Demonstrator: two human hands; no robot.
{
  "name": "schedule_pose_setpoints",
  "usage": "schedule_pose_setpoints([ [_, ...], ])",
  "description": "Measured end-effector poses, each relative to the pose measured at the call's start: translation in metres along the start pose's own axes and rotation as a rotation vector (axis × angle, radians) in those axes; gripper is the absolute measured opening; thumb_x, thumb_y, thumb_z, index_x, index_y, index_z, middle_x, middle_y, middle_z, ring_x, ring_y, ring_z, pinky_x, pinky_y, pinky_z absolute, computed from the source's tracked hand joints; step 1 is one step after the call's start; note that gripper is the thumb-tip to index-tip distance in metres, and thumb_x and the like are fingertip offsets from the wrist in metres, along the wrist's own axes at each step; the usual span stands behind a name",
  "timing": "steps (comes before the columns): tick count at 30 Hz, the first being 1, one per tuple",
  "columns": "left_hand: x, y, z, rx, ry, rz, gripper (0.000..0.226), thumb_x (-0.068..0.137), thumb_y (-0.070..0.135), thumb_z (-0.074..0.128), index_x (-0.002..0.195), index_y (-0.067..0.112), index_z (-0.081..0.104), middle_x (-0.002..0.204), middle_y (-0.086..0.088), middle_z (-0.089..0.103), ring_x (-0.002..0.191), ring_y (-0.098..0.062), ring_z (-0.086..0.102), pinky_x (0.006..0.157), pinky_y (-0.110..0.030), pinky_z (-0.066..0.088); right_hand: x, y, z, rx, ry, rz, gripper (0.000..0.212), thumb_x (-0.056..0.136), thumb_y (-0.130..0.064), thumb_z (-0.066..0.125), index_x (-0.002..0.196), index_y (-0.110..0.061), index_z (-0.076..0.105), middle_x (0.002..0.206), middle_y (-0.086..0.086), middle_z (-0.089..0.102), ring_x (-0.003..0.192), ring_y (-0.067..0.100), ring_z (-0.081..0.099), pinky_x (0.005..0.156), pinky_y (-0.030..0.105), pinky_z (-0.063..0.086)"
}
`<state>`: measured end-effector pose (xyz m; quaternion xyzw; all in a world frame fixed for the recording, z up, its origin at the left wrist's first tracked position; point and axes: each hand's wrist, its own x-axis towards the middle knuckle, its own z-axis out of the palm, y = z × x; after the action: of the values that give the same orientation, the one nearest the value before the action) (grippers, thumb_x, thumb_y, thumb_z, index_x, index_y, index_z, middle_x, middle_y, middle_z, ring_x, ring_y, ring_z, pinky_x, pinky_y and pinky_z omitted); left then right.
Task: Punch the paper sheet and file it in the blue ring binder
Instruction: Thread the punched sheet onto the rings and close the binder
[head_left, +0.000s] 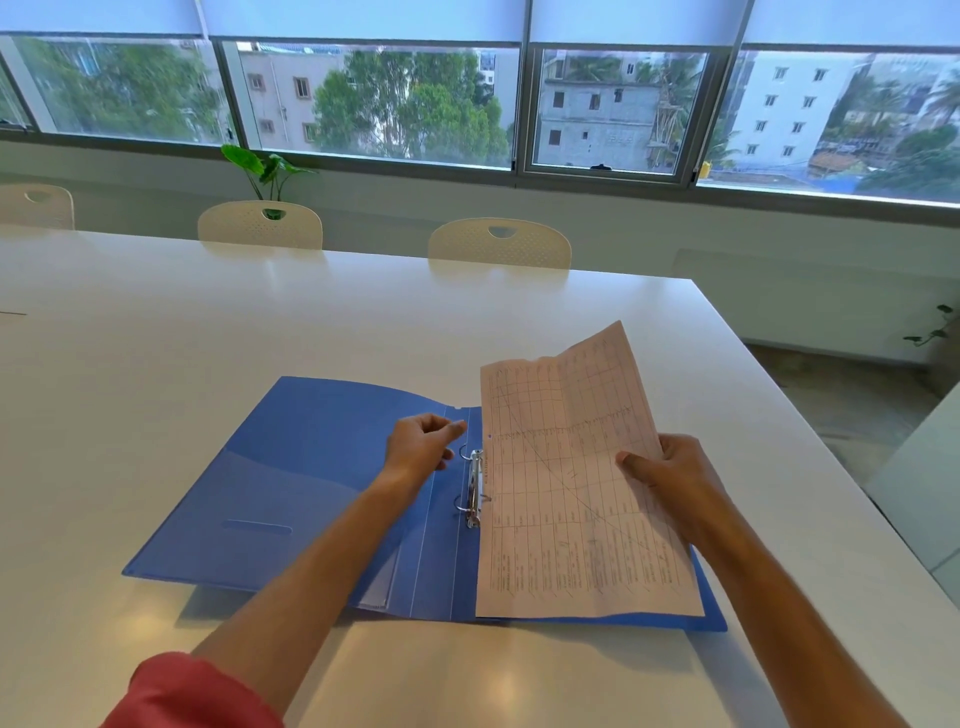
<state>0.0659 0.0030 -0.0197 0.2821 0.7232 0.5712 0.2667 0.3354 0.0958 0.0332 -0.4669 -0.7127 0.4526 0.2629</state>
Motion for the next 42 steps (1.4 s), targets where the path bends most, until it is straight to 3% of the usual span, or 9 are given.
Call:
schedule_pose_setpoints([
  [5, 0.014, 0.013, 0.002, 0.056, -0.239, -0.082, 0.018, 0.088, 0.027, 0.067, 0.096, 0.011, 0.069, 0.099, -0.007, 0.070, 0.075, -0.016, 0.064, 0.068, -0.027, 0.056, 0.004, -0.003, 0.002, -0.017, -0.014, 0.001, 0.010, 0.090, -0.023, 0.063, 0.093, -0.014, 0.066, 0.081, 0.006, 0.074, 0.063, 0.022, 0.073, 0.057, 0.032, 0.056],
  [12, 0.023, 0.013, 0.004, 0.147, -0.401, -0.170, 0.016, 0.089, 0.018, 0.065, 0.098, 0.007, 0.072, 0.085, -0.007, 0.073, 0.060, -0.014, 0.057, 0.062, -0.025, 0.053, 0.008, -0.008, 0.003, -0.047, -0.024, -0.006, 0.010, 0.091, -0.024, 0.062, 0.091, -0.015, 0.066, 0.080, 0.004, 0.074, 0.063, 0.021, 0.073, 0.056, 0.029, 0.055],
  [16, 0.025, 0.010, 0.005, 0.089, -0.410, -0.186, 0.012, 0.090, 0.017, 0.064, 0.096, 0.010, 0.072, 0.086, -0.006, 0.073, 0.055, -0.012, 0.055, 0.061, -0.027, 0.050, 0.007, -0.009, 0.004, -0.045, -0.026, -0.003, 0.008, 0.091, -0.023, 0.062, 0.091, -0.017, 0.066, 0.078, 0.002, 0.074, 0.061, 0.018, 0.073, 0.053, 0.026, 0.053],
  [29, 0.031, 0.005, 0.009, 0.069, -0.384, -0.230, 0.016, 0.093, 0.010, 0.059, 0.100, 0.000, 0.068, 0.096, -0.015, 0.071, 0.055, -0.013, 0.054, 0.058, -0.025, 0.051, 0.011, -0.006, 0.005, -0.037, -0.040, -0.006, 0.011, 0.091, -0.024, 0.062, 0.094, -0.015, 0.067, 0.081, 0.005, 0.075, 0.064, 0.021, 0.073, 0.064, 0.038, 0.060],
  [34, 0.033, 0.003, 0.008, 0.053, -0.380, -0.245, 0.015, 0.093, 0.007, 0.057, 0.099, -0.003, 0.066, 0.104, -0.021, 0.070, 0.056, -0.013, 0.056, 0.058, -0.024, 0.053, 0.011, -0.010, 0.006, -0.035, -0.051, -0.007, 0.010, 0.091, -0.024, 0.062, 0.094, -0.016, 0.067, 0.080, 0.004, 0.074, 0.064, 0.020, 0.073, 0.061, 0.034, 0.058],
  [39, 0.035, 0.004, 0.010, 0.072, -0.384, -0.268, 0.019, 0.093, 0.007, 0.056, 0.105, -0.005, 0.064, 0.094, -0.013, 0.070, 0.051, -0.012, 0.049, 0.052, -0.023, 0.047, 0.013, -0.010, 0.004, -0.047, -0.067, -0.017, 0.010, 0.091, -0.024, 0.062, 0.096, -0.017, 0.067, 0.082, 0.004, 0.075, 0.065, 0.021, 0.074, 0.063, 0.037, 0.060],
  [42, 0.037, 0.005, 0.012, 0.098, -0.390, -0.294, 0.011, 0.093, 0.008, 0.056, 0.097, 0.002, 0.064, 0.102, -0.012, 0.070, 0.048, -0.010, 0.044, 0.049, -0.021, 0.043, 0.013, -0.011, 0.004, -0.048, -0.070, -0.030, 0.008, 0.091, -0.023, 0.062, 0.095, -0.019, 0.067, 0.082, 0.003, 0.075, 0.065, 0.020, 0.074, 0.061, 0.034, 0.059],
])
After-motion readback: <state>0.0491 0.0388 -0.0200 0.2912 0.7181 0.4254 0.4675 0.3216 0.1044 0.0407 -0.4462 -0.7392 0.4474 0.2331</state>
